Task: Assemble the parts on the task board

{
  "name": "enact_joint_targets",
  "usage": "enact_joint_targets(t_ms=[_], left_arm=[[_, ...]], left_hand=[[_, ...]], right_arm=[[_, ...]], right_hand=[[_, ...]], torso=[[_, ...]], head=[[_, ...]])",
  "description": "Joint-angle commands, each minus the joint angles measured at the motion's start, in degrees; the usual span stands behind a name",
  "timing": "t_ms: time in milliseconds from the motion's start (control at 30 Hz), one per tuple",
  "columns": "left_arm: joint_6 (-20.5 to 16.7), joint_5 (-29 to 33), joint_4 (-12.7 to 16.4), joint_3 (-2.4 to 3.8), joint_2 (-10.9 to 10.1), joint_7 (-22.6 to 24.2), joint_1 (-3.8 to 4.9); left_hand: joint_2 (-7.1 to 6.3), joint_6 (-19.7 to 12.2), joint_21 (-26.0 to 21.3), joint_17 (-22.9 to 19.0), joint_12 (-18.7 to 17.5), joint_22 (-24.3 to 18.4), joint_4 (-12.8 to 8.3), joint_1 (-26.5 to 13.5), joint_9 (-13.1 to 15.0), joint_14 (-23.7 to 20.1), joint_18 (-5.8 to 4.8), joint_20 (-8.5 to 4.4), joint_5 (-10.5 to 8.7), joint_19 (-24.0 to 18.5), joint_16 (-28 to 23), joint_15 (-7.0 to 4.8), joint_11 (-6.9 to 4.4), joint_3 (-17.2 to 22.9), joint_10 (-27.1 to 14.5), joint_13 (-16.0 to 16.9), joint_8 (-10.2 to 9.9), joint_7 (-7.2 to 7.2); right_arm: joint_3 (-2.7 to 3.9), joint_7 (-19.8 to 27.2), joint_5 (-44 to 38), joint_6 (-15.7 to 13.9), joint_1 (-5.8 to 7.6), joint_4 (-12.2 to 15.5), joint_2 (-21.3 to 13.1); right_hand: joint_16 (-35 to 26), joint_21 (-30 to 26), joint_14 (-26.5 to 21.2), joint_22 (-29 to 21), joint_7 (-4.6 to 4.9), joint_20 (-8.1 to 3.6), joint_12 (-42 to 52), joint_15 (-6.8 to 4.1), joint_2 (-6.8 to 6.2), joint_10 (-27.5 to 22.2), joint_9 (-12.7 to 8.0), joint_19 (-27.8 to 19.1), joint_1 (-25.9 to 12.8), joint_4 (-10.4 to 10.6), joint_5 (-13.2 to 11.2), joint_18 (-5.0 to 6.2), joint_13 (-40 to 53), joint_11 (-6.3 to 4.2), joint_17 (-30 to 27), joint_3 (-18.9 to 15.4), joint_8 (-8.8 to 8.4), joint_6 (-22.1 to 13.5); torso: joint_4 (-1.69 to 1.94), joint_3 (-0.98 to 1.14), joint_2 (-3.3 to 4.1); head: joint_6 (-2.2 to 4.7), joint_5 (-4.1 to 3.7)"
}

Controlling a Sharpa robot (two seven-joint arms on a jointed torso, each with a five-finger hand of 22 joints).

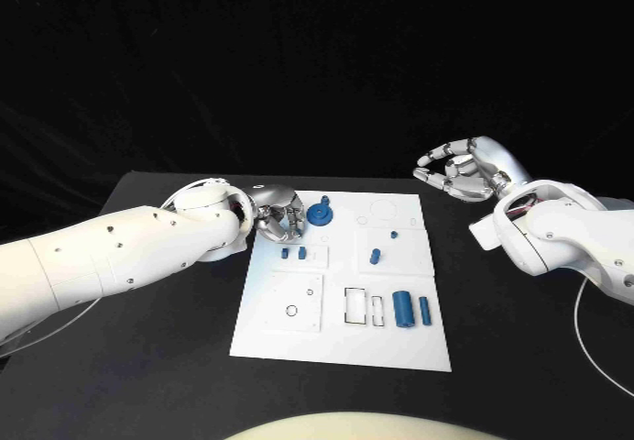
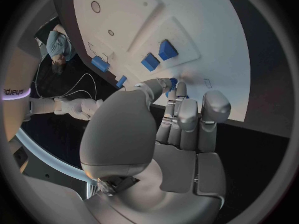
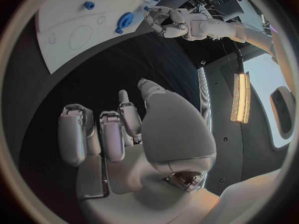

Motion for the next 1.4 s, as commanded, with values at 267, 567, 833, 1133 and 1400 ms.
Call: enact_joint_targets(t_ms=[267,567,833,1133,1400], left_arm=[[2.2,0.0,-0.3,-0.03,0.4,-0.2,-0.09],[3.0,0.0,-0.8,-0.25,0.8,-0.3,-0.11],[2.9,0.1,-1.0,-0.36,0.9,-0.3,-0.15],[2.7,0.2,-0.8,-0.37,0.7,-0.5,-0.16],[2.2,0.6,-0.7,-0.38,0.7,-0.5,-0.16]], left_hand=[[0.03,0.4,0.1,-0.1,-0.4,-0.1,-0.3,-0.7,0.0,0.3,-0.45,0.15,-0.27,0.1,0.2,-0.21,-0.05,-0.2,0.4,-0.1,-0.4,0.12],[-0.01,0.4,0.0,-0.2,-0.5,-0.2,-0.3,-0.7,0.0,0.2,-0.44,0.15,-0.31,0.0,0.1,-0.22,-0.05,-0.3,0.4,-0.1,-0.4,0.11],[-0.28,-1.0,-0.5,-1.0,-2.2,-0.8,-0.4,-1.2,-0.4,-0.2,-0.35,0.36,-0.36,-0.5,0.0,0.13,0.43,-0.4,-0.1,-0.5,-2.0,0.63],[-0.77,-2.9,-1.1,-2.3,-4.5,-1.6,-0.5,-1.7,-1.2,-0.8,-0.16,0.83,-0.25,-1.1,-0.3,0.72,1.17,-0.2,-0.7,-1.0,-4.4,1.43],[-1.68,-5.9,-1.9,-3.8,-6.6,-2.6,-0.4,-2.6,-2.2,-1.7,0.08,1.12,-0.23,-1.9,-0.5,1.1,1.52,-0.3,-2.1,-1.4,-7.0,1.67]], right_arm=[[0.0,0.4,-0.2,0.5,-0.02,0.1,0.0],[0.0,0.4,-0.2,0.5,-0.02,0.1,0.1],[0.0,0.4,-0.2,0.5,-0.02,0.1,0.0],[0.0,0.4,-0.2,0.5,-0.02,0.1,-0.1],[0.0,0.3,-0.2,0.6,-0.02,0.0,0.0]], right_hand=[[-0.4,-0.1,3.7,6.9,-0.16,-0.27,0.2,-0.53,0.15,0.1,-0.1,0.0,-0.4,0.0,0.4,0.62,0.6,-0.1,5.7,0.4,0.22,-0.1],[-0.4,-0.1,3.7,6.9,-0.16,-0.27,0.2,-0.53,0.15,0.1,-0.1,0.0,-0.4,0.0,0.4,0.62,0.6,-0.1,5.7,0.4,0.22,-0.1],[-0.4,-0.2,3.7,6.8,-0.19,-0.32,0.1,-0.58,0.09,0.1,-0.1,0.0,-0.5,-0.1,0.4,0.64,0.4,-0.14,5.6,0.5,0.38,-0.1],[-0.4,-0.2,3.7,6.8,-0.19,-0.32,0.1,-0.58,0.09,0.1,-0.1,0.0,-0.5,-0.1,0.4,0.64,0.4,-0.14,5.6,0.5,0.38,-0.1],[-0.6,-0.8,3.6,6.4,-0.18,-0.34,-1.4,-0.59,-0.06,-1.1,-0.2,-0.3,-0.5,-0.1,0.4,0.77,-1.1,-0.14,5.2,0.6,0.39,-0.2]], torso=[[0.03,-0.01,-0.02],[-0.05,-0.01,0.02],[0.03,0.01,0.0],[0.02,-0.02,-0.01],[0.04,-0.05,-0.01]], head=[[-0.11,-0.04],[-0.12,-0.05],[-0.1,-0.15],[-0.12,-0.15],[-0.12,-0.19]])
